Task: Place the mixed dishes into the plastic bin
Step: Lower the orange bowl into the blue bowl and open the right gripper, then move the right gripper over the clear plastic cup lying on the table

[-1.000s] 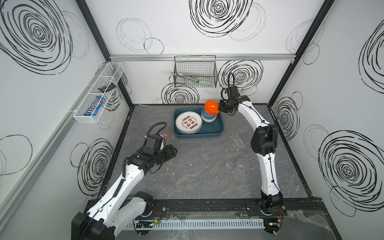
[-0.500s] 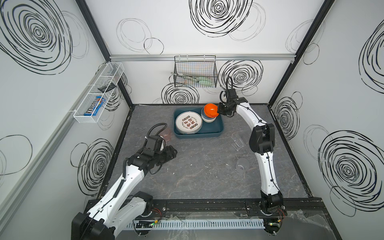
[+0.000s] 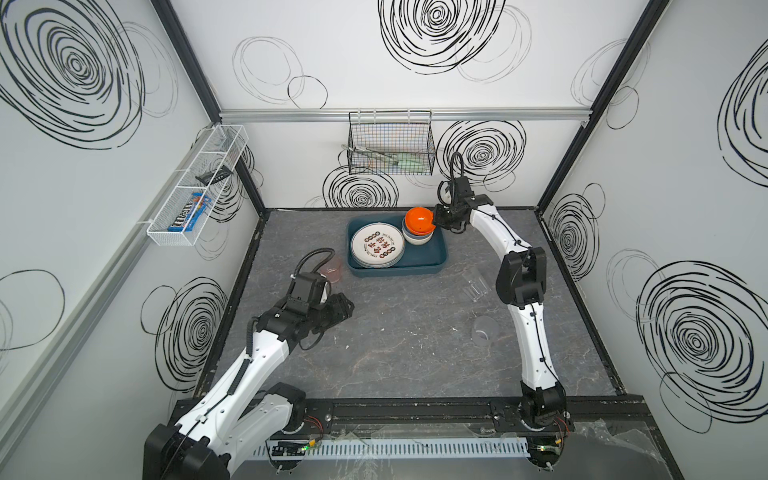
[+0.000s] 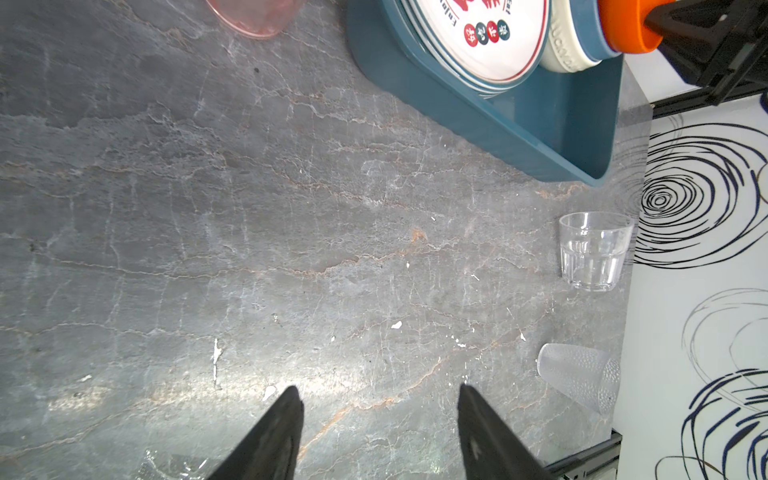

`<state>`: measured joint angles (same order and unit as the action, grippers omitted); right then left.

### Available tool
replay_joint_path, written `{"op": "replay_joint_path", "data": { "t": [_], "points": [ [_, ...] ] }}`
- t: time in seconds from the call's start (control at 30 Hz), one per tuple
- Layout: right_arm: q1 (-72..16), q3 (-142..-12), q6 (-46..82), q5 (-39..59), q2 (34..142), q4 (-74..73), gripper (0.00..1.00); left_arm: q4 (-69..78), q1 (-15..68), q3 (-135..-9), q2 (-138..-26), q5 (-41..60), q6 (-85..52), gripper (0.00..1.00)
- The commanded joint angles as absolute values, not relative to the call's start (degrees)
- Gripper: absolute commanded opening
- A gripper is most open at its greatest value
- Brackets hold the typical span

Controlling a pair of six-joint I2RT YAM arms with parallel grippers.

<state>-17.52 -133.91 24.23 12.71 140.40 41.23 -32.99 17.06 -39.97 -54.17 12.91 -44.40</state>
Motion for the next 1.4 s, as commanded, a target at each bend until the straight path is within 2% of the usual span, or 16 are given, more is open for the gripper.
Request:
{"op": "replay_joint_path", "data": {
  "t": [0.0, 0.43, 0.7, 1.2, 1.37],
  "points": [
    [-17.79, -135.92, 24.96, 13.36, 141.19, 40.17, 0.14, -32.03, 16.44, -39.55, -53.37, 13.11, -44.74, 0.63],
    [-18.19, -136.01, 25.22, 13.75, 141.26, 39.76, 0.28, -31.65, 16.4, -39.07, -53.25, 13.45, -45.26, 0.63],
    [-18.11, -133.56, 24.26, 12.3, 135.08, 40.8, 0.34, -31.29, 16.43, -40.14, -53.38, 13.98, -44.66, 0.64],
    [-17.65, -112.3, 24.14, 7.2, 115.5, 40.25, 0.4, -28.28, 16.67, -40.54, -53.47, 17.96, -43.16, 0.65],
    [-17.62, -100.79, 24.69, 4.86, 106.58, 38.57, 0.44, -27.36, 17.85, -41.47, -54.89, 18.72, -41.53, 0.66]
  ]
}}
